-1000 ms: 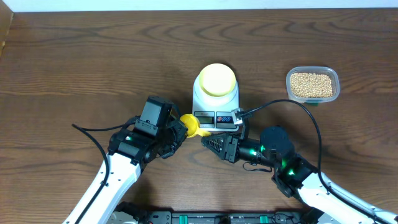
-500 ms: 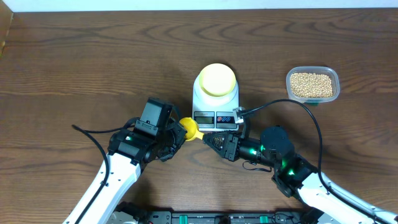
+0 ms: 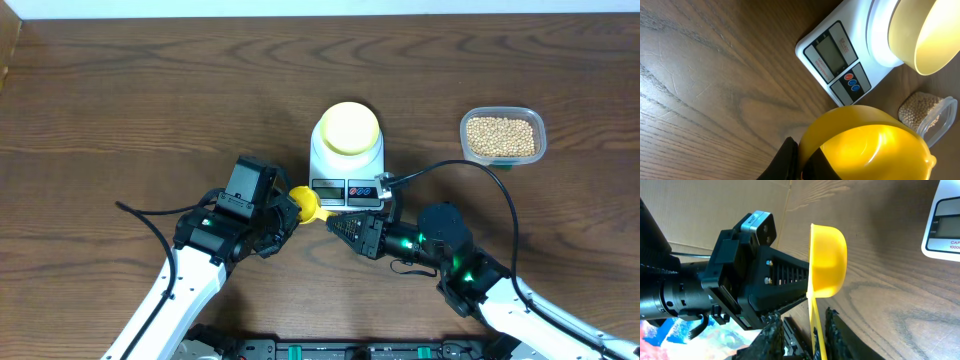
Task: Scoop item into bowl and weigh 50g on scale
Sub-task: 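Close the right gripper on the scoop handle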
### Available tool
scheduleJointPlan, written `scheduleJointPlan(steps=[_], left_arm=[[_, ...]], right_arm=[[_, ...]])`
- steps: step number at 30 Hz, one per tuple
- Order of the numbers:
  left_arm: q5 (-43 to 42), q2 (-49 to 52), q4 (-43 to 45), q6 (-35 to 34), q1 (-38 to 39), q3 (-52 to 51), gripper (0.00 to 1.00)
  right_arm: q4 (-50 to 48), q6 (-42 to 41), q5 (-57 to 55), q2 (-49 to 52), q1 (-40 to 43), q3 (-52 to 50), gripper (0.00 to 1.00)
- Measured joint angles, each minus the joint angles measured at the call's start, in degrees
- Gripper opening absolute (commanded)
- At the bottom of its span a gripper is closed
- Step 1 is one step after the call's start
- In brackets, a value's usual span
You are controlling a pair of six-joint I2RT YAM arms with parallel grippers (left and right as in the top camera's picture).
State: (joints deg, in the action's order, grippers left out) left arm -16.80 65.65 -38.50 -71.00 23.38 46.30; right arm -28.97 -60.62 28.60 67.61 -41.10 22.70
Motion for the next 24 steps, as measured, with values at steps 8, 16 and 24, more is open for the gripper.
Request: scheduleJointPlan(steps=[8,16,24], left_arm=[[-0.1,0.0,-0.1,0.0,0.0,0.0,0.07],[-0.5,0.0,-0.2,0.0,2.1,0.0,0.07],[-0.7,0.0,0.0,0.0,2.4,0.0,0.07]], right_arm=[[0.0,-0.3,-0.2,0.0,0.0,0.0,0.18],[0.0,-0.4,-0.2,0.0,0.0,0.0,0.11],[0.2,-0.6,-0.3,0.0,0.0,0.0,0.01]])
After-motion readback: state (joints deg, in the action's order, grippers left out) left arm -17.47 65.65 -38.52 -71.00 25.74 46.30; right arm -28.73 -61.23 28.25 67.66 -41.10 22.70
